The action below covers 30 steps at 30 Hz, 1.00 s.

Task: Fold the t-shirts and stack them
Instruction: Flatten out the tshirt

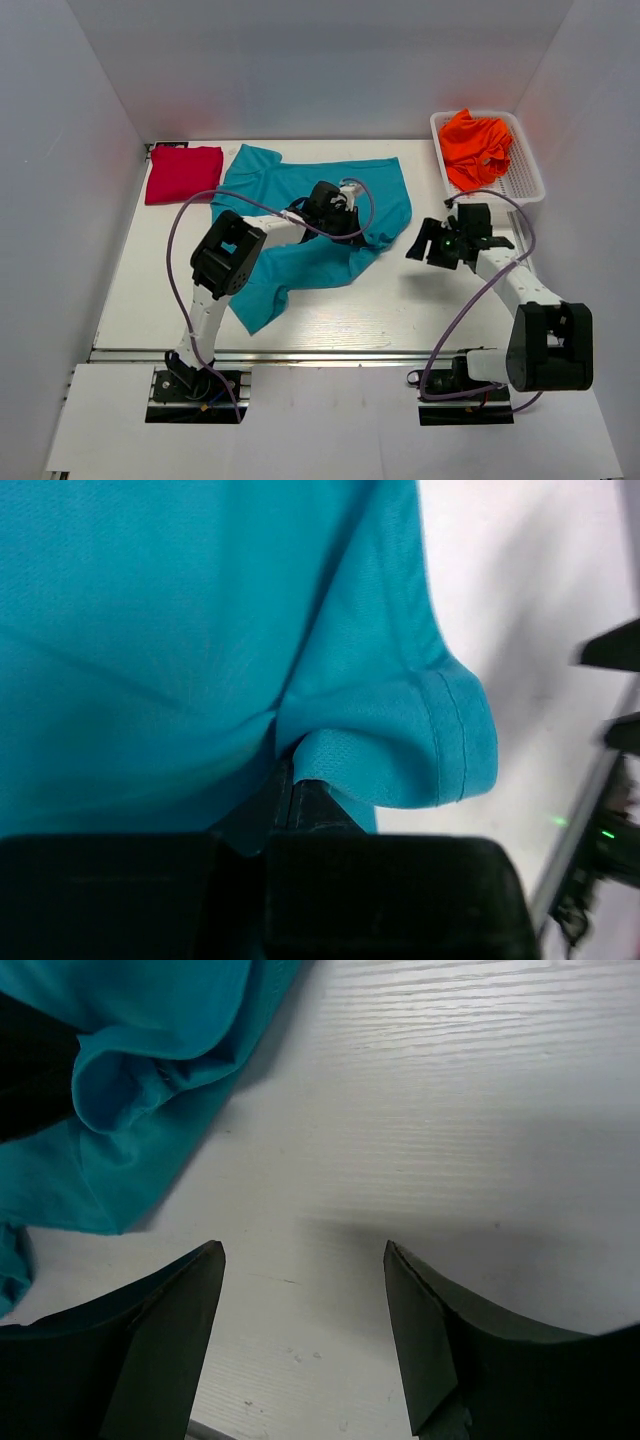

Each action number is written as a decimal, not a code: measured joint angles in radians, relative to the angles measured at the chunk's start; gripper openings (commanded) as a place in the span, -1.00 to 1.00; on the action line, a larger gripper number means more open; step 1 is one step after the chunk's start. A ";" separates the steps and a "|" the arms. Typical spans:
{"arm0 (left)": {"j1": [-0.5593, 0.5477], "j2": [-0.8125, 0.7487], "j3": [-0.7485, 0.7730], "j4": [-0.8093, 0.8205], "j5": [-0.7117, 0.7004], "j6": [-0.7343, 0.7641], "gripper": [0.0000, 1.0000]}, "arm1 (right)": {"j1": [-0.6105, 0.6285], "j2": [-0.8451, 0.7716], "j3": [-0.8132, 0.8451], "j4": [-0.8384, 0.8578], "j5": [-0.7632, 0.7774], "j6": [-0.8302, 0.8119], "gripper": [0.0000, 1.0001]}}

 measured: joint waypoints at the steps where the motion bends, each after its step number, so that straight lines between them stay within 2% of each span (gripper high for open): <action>1: 0.010 0.000 -0.007 0.014 0.038 -0.018 -1.00 | 0.019 0.013 0.000 0.007 -0.001 -0.011 0.41; 4: 0.029 0.000 -0.021 0.064 0.136 -0.066 -1.00 | 0.085 0.066 0.004 0.028 0.004 -0.035 0.38; 7: 0.042 0.000 -0.040 0.118 0.220 -0.107 -1.00 | 0.141 0.138 0.016 0.056 0.007 -0.037 0.27; 10: 0.052 0.002 -0.064 0.160 0.281 -0.141 -1.00 | 0.179 0.208 0.034 0.099 0.009 -0.030 -0.01; 14: 0.063 0.007 -0.079 0.193 0.338 -0.183 -1.00 | 0.201 0.267 0.064 0.169 0.021 -0.011 -0.13; 21: 0.076 0.007 -0.135 0.271 0.387 -0.235 -1.00 | 0.219 0.394 0.165 0.289 0.011 0.027 -0.17; 27: 0.076 0.007 -0.152 0.304 0.402 -0.263 -1.00 | 0.222 0.412 0.205 0.380 0.000 0.061 -0.17; 30: 0.080 0.007 -0.167 0.335 0.415 -0.281 -1.00 | 0.223 0.447 0.292 0.388 -0.029 0.062 -0.17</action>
